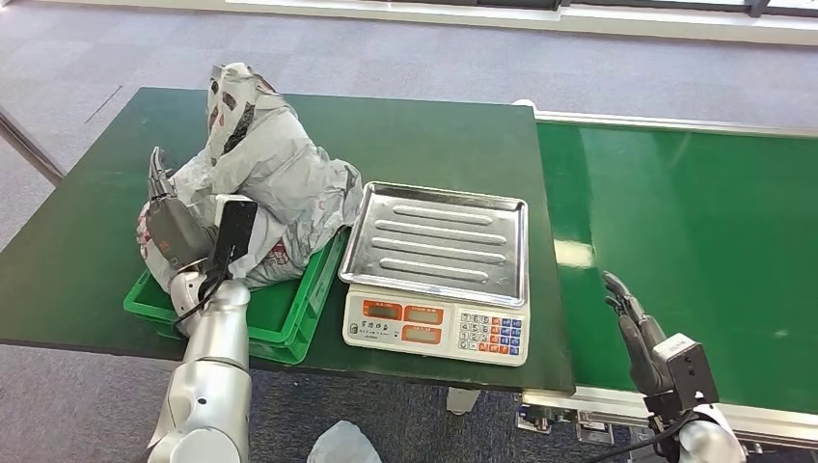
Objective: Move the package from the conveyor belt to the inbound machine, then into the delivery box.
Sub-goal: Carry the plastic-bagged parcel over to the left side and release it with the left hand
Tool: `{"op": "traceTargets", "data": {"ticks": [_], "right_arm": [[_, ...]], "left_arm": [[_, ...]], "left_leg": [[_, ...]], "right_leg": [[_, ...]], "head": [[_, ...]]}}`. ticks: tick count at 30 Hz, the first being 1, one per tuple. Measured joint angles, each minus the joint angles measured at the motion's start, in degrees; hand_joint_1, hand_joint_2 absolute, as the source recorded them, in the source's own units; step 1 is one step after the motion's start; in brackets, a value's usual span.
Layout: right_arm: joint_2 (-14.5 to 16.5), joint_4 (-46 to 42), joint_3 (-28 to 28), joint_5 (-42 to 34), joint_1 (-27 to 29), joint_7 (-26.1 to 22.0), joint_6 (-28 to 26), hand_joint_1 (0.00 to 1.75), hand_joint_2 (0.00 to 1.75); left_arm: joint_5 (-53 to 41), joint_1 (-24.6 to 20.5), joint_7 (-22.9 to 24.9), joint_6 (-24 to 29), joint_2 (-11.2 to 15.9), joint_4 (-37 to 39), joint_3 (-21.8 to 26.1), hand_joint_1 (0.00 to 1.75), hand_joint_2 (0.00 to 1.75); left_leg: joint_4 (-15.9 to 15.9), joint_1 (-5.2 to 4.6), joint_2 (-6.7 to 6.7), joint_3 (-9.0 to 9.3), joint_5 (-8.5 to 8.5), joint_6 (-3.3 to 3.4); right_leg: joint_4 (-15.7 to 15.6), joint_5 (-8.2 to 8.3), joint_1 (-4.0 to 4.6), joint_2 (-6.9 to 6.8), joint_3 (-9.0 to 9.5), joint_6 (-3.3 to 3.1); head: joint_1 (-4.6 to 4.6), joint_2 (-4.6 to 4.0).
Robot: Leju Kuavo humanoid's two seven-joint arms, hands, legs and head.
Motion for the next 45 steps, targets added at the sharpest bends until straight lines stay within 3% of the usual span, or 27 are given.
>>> {"op": "traceTargets", "data": {"ticks": [4,8,12,21,27,31,34,37,42,45], "right_arm": [[0.0,0.01,0.0,-0.4,0.04,0.0,0.0,0.0,0.0],[0.0,0.01,0.0,-0.96,0.13,0.0,0.0,0.0,0.0],[0.0,0.02,0.0,-1.01,0.15,0.0,0.0,0.0,0.0],[0.0,0.02,0.02,-0.9,0.04,0.0,0.0,0.0,0.0],[-0.04,0.02,0.02,-0.61,-0.38,0.01,0.0,0.0,0.0],[-0.04,0.03,0.03,-0.62,-0.54,0.02,0.0,0.0,0.0],[-0.07,0.08,0.08,-0.63,-0.77,0.02,0.0,0.0,0.0],[-0.35,0.38,0.49,-1.06,-1.28,0.02,0.0,0.0,0.0],[-1.38,1.69,2.83,-2.77,-3.15,0.02,0.0,0.0,0.0],[-1.67,2.6,4.45,-3.68,-3.7,0.02,0.0,0.0,0.0]], "left_arm": [[11.2,1.99,-0.03,0.0,0.12,-2.11,-5.94,0.0,0.0],[22.7,4.97,-0.05,0.0,0.69,-7.16,-12.9,0.0,0.0],[28.48,8.29,-0.09,0.0,0.92,-15.01,-18.15,0.0,0.0],[33.15,12.57,-0.08,0.0,1.17,-27.21,-25.33,0.0,0.0],[30.57,14.63,-0.09,0.0,1.16,-34.54,-30.13,0.0,0.0],[31.8,15.28,-0.07,-0.01,1.18,-36.87,-31.61,0.0,1.75],[38.28,15.77,-0.04,-0.81,2.12,-38.35,-34.6,0.0,1.75],[46.54,16.1,-0.04,-9.7,4.87,-40.35,-42.18,0.0,1.75],[53.53,15.54,0.03,-40.06,7.22,-37.42,-53.78,0.0,1.75],[54.1,15.33,0.16,-46.59,6.92,-29.77,-56.64,0.0,1.75]], "left_leg": [[0.0,0.0,0.0,-0.01,0.0,0.0],[0.0,0.01,0.0,-0.03,-0.02,0.0],[0.0,0.01,0.0,-0.05,-0.02,0.0],[0.0,0.0,-0.01,-0.04,-0.03,0.01],[0.0,0.0,-0.01,-0.05,-0.04,0.01],[0.0,0.0,-0.01,-0.04,-0.04,0.02],[0.0,0.01,-0.01,-0.04,-0.04,0.02],[0.0,0.01,-0.03,-0.05,-0.03,0.02],[0.0,-0.05,-0.03,-0.01,-0.05,0.05],[0.0,-0.06,-0.01,0.02,-0.06,0.06]], "right_leg": [[0.0,0.0,0.0,0.0,0.0,0.0],[0.0,-0.01,0.01,0.0,-0.01,0.0],[0.0,-0.03,0.01,-0.02,-0.02,0.01],[0.0,-0.05,0.0,-0.03,0.0,0.05],[-0.01,-0.06,0.0,-0.03,0.0,0.05],[-0.01,-0.06,0.0,-0.03,0.0,0.05],[-0.01,-0.06,0.01,-0.04,0.0,0.05],[-0.01,-0.06,0.01,-0.07,0.0,0.06],[-0.04,-0.06,-0.06,-0.04,0.05,0.08],[-0.05,-0.06,-0.06,0.0,0.04,0.08]], "head": [[0.0,0.0],[0.0,0.0],[-0.01,0.0],[0.0,0.0],[0.0,0.0],[-0.01,0.0],[-0.01,0.0],[-0.02,0.0],[0.0,0.0],[-0.01,0.0]]}}
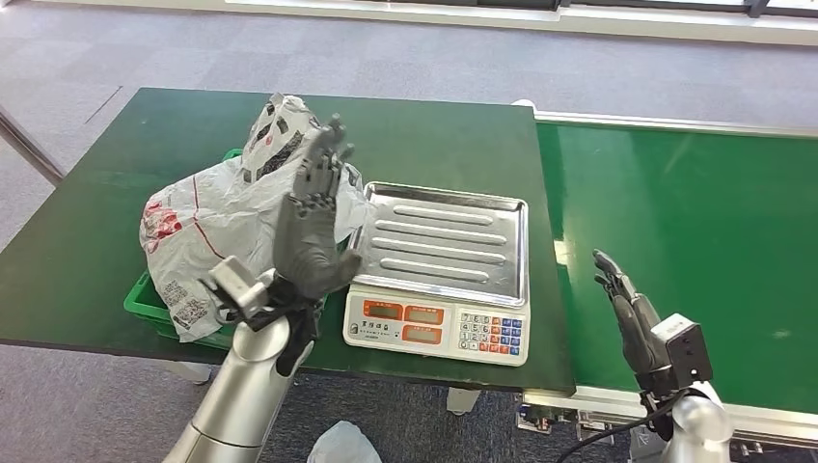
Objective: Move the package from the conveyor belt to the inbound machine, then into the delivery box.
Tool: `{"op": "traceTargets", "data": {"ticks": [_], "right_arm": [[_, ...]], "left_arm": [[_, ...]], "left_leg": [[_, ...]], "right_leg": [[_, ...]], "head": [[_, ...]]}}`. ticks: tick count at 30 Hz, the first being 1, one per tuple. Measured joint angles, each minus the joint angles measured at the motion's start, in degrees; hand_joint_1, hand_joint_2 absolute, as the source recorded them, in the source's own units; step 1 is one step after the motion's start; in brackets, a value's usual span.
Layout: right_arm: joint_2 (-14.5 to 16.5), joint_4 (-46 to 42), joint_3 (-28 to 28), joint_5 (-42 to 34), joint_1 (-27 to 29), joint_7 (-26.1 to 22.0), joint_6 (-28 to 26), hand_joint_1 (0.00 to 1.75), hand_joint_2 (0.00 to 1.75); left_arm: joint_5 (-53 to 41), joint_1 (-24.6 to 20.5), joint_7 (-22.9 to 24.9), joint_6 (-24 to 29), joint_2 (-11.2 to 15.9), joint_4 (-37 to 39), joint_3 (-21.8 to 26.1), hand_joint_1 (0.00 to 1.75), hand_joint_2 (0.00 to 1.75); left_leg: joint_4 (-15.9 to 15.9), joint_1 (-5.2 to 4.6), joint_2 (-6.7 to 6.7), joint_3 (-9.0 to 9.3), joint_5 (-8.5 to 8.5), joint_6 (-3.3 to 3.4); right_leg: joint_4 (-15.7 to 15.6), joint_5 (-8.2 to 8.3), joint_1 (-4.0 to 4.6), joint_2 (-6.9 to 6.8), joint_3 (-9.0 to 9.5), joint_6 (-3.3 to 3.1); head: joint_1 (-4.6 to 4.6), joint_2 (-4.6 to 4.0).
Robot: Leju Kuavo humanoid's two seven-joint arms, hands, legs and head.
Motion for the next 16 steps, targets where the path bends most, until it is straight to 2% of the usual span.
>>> {"op": "traceTargets", "data": {"ticks": [9,16], "right_arm": [[-0.91,2.47,3.16,-2.04,-0.21,0.0,0.0,0.0,0.0],[-1.42,3.31,3.89,-2.98,0.38,0.0,0.0,0.0,0.0]], "left_arm": [[-0.32,-1.91,0.07,-1.49,-1.71,20.71,-1.05,0.0,1.75],[-1.02,-2.35,-0.09,-0.21,-2.6,29.71,-0.07,0.0,1.75]], "left_leg": [[-0.01,0.04,-0.01,-0.02,0.01,-0.02],[-0.01,0.03,-0.02,-0.07,-0.01,0.0]], "right_leg": [[0.03,-0.01,0.04,0.0,-0.03,-0.01],[0.02,-0.02,0.03,-0.02,-0.04,0.0]], "head": [[0.0,0.0],[0.0,0.0]]}}
